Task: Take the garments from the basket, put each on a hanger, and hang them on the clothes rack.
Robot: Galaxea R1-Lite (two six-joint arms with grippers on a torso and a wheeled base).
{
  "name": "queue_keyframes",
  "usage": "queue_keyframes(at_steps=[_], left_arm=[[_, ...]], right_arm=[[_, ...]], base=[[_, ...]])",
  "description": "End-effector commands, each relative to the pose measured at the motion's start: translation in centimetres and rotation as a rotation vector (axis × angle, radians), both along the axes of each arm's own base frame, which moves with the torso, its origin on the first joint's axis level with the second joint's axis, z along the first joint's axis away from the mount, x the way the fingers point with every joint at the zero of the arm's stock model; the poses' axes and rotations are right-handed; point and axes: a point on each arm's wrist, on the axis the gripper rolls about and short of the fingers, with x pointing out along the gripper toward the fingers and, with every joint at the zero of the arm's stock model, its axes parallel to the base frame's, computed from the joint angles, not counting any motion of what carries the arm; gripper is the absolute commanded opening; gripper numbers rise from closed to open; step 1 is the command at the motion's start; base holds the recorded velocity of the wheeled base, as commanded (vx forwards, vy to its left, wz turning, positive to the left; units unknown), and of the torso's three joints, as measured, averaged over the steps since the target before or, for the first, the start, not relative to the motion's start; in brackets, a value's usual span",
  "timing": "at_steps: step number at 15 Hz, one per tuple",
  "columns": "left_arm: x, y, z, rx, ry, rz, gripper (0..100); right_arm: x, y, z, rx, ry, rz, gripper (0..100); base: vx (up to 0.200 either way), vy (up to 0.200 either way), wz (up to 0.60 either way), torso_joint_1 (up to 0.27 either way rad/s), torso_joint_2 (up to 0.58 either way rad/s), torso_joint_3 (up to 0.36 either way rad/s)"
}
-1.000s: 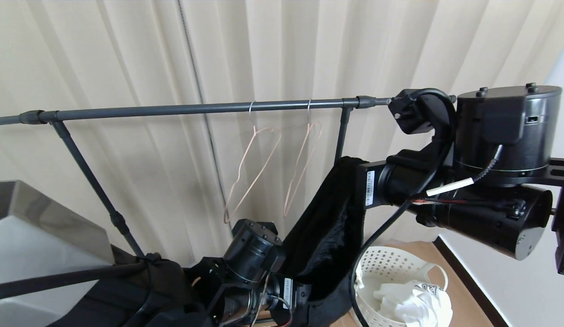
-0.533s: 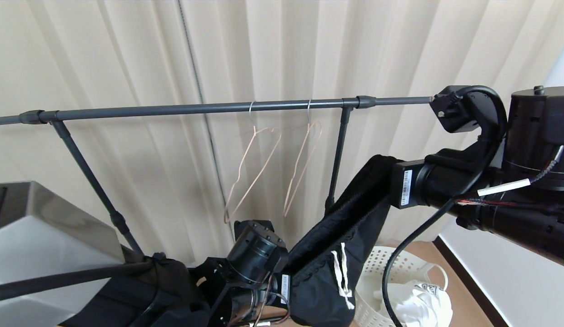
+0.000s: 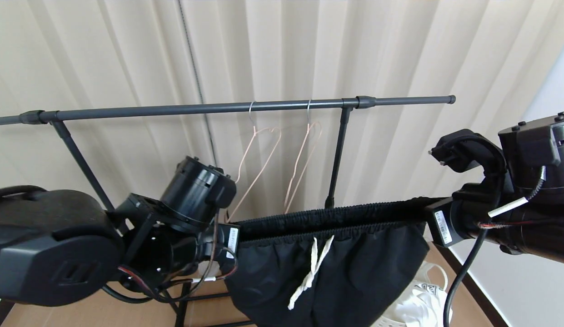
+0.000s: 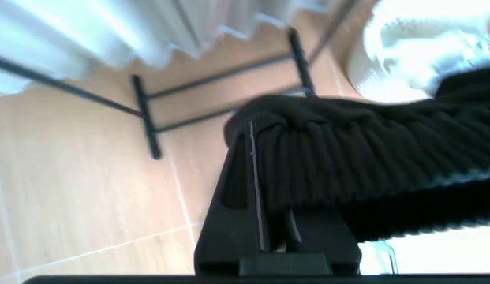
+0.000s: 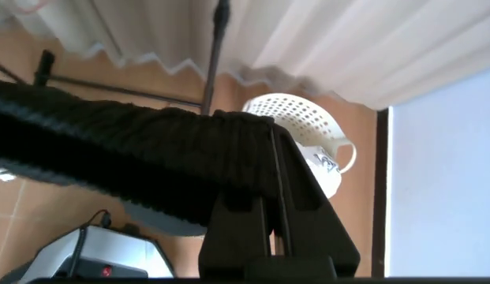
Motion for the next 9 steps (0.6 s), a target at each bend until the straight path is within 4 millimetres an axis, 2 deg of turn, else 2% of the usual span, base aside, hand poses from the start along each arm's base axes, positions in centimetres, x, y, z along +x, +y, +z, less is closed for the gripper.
queue_keyframes(at_steps=[1, 3, 5, 8, 9], left_arm=[[-1.0, 2.5, 2.3, -0.034, -0.056, 0.054, 0], [-1.7, 3.5, 2.2, -0.032, -0.051, 0.066, 0], [-1.9, 3.4, 2.2, -0.033, -0.054, 0.057, 0], [-1.9, 1.4, 3.2, -0.045, -0.081, -0.023, 0], [-0.8, -0.5, 3.4, -0.055, -0.091, -0.050, 0]], right_arm=[[1.1, -2.5, 0.3, 0.007, -0.005, -0.114, 0], [1.6, -4.2, 0.4, 0.016, -0.009, -0.184, 0], [1.5, -5.4, 0.8, 0.037, -0.011, -0.191, 0], [0.7, -5.6, 1.0, 0.025, -0.023, -0.169, 0], [-0.4, -4.9, 0.8, 0.023, -0.019, -0.120, 0]], base=[[0.000, 0.000, 0.00, 0.000, 0.00, 0.000], [0.000, 0.000, 0.00, 0.000, 0.00, 0.000], [0.000, 0.000, 0.00, 0.000, 0.00, 0.000], [0.000, 0.000, 0.00, 0.000, 0.00, 0.000], [0.000, 0.000, 0.00, 0.000, 0.00, 0.000]])
